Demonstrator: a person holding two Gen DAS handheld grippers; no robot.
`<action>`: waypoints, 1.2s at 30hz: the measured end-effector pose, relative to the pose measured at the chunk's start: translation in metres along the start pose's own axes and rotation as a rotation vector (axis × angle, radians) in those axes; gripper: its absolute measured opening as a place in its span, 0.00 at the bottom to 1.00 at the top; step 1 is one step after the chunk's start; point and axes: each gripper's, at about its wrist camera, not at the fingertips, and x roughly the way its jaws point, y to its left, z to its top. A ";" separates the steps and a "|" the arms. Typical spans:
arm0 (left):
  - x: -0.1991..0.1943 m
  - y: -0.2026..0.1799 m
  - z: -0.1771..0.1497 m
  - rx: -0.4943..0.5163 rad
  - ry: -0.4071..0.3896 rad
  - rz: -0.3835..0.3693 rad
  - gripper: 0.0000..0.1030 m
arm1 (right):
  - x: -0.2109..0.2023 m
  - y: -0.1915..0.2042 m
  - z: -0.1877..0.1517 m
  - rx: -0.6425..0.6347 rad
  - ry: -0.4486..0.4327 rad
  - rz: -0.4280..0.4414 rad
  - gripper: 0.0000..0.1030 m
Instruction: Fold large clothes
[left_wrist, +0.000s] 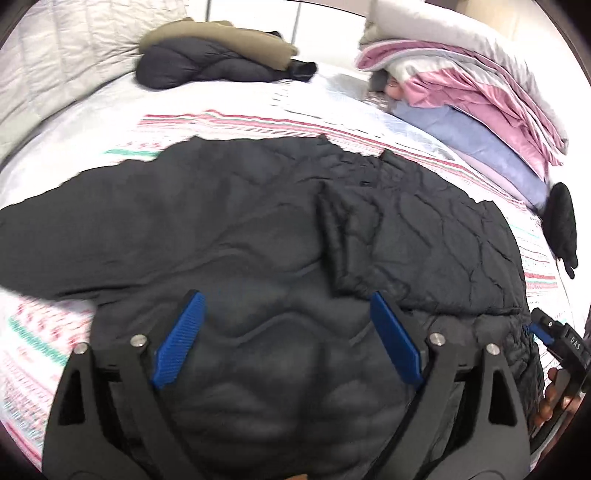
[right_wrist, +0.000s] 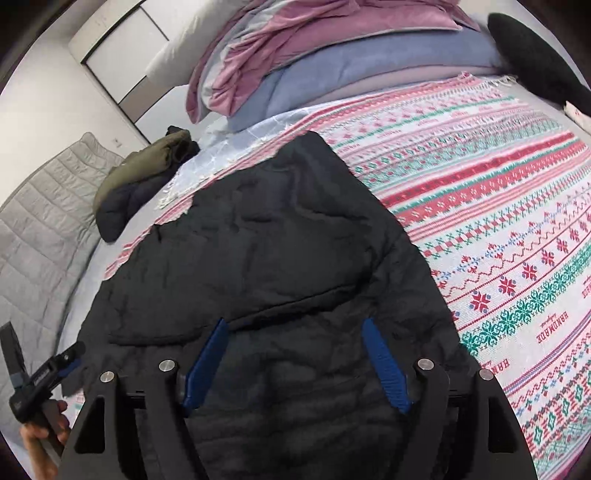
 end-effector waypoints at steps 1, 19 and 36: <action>-0.002 0.004 -0.001 -0.004 0.004 0.010 0.93 | -0.004 0.005 -0.001 -0.017 -0.007 0.001 0.76; -0.018 0.203 -0.030 -0.276 0.092 0.206 0.96 | -0.006 0.058 -0.011 -0.148 0.009 -0.028 0.80; 0.004 0.334 -0.039 -0.594 -0.075 0.153 0.96 | 0.022 0.077 -0.028 -0.191 0.088 -0.054 0.80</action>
